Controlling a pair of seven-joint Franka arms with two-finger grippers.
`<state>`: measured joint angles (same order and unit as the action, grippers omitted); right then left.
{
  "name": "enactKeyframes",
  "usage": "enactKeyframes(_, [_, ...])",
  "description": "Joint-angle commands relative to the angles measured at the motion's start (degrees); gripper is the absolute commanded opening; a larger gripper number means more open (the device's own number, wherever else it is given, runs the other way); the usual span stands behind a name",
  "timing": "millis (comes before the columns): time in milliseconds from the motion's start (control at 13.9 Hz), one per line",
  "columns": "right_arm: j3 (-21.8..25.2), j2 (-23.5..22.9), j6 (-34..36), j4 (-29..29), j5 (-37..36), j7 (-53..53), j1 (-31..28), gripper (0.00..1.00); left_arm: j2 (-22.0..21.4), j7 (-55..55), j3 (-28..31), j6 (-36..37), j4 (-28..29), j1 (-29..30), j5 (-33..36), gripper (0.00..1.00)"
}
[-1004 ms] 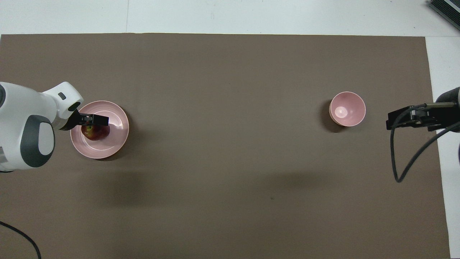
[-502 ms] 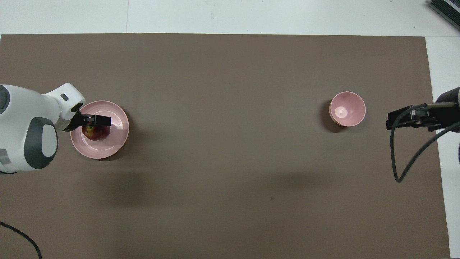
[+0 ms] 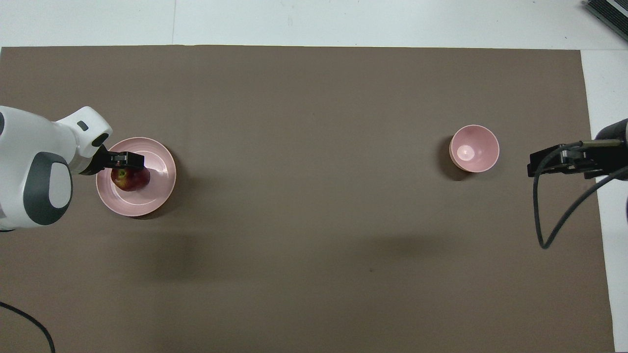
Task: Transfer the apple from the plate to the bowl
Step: 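Close the left gripper around the red apple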
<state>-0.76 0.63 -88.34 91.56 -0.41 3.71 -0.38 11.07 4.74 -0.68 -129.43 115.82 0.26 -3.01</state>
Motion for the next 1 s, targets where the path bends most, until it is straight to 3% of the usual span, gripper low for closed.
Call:
enactKeyframes(0, [-0.1, 0.6, 0.5, 0.2, 0.8, -0.9, -0.5, 1.0, -0.7, -2.4, 0.4, -1.3, 2.7, -0.5, -0.2, 1.0])
enactKeyframes(215, [-0.1, 0.7, 0.5, 0.2, 0.8, -1.0, -0.5, 1.0, -1.0, -2.9, 0.4, -3.0, 4.0, -0.3, -0.2, 1.0])
enactKeyframes(287, [-0.1, 0.6, 0.5, 0.2, 0.8, -0.9, -0.5, 1.0, -1.1, -3.5, 0.4, -2.9, 4.0, -0.6, -0.2, 0.86])
enactKeyframes(359, [-0.1, 0.6, 0.5, 0.2, 0.8, -0.9, -0.5, 1.0, -1.0, -5.3, 0.4, -2.9, 4.0, -1.0, -0.2, 0.52])
enactKeyframes(502, [-0.1, 0.6, 0.5, 0.2, 0.8, -0.9, -0.5, 1.0, -1.0, -6.5, 0.4, -2.3, 3.6, -1.2, -0.2, 0.0])
enactKeyframes(646, [-0.1, 0.6, 0.5, 0.2, 0.8, -0.9, -0.5, 1.0, -0.4, -6.6, 0.2, -1.4, 2.1, -1.2, -0.2, 0.0])
enactKeyframes(932, [-0.3, 1.2, 2.0, 0.4, 0.8, -1.2, -0.4, 1.0, -0.2, -6.8, 0.3, 8.2, -1.4, -3.0, -0.2, 0.0])
